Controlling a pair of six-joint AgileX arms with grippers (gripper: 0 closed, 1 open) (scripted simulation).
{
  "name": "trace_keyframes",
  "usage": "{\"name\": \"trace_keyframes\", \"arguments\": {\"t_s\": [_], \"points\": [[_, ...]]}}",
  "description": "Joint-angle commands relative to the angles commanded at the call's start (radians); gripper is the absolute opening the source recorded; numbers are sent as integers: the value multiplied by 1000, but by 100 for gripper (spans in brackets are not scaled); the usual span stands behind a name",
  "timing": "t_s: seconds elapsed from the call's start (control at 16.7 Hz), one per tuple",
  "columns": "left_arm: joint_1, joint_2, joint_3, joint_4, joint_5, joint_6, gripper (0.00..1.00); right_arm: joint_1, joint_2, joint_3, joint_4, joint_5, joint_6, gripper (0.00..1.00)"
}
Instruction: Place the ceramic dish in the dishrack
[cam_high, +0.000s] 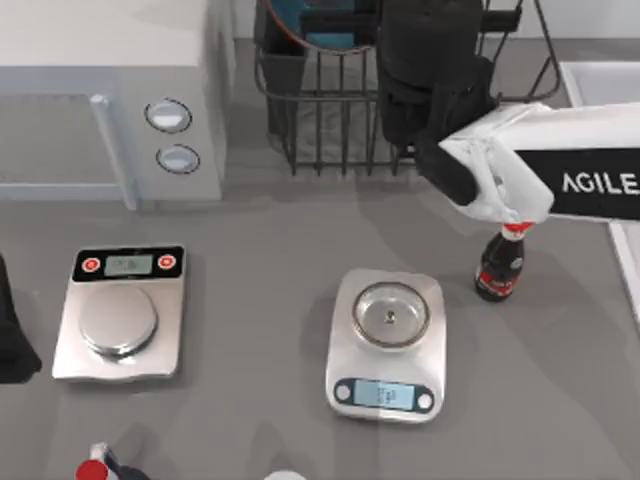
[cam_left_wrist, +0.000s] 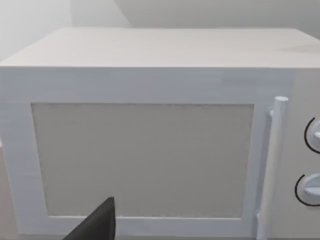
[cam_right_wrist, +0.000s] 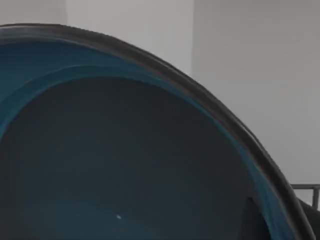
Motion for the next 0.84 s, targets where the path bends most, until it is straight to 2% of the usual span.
{"name": "trace_keyframes", "arguments": {"t_s": [0.48, 0.84], "points": [[0, 0, 0, 0, 0, 0, 100, 0, 0, 0, 0, 0, 0, 98], [0, 0, 0, 0, 0, 0, 100, 0, 0, 0, 0, 0, 0, 100]]}}
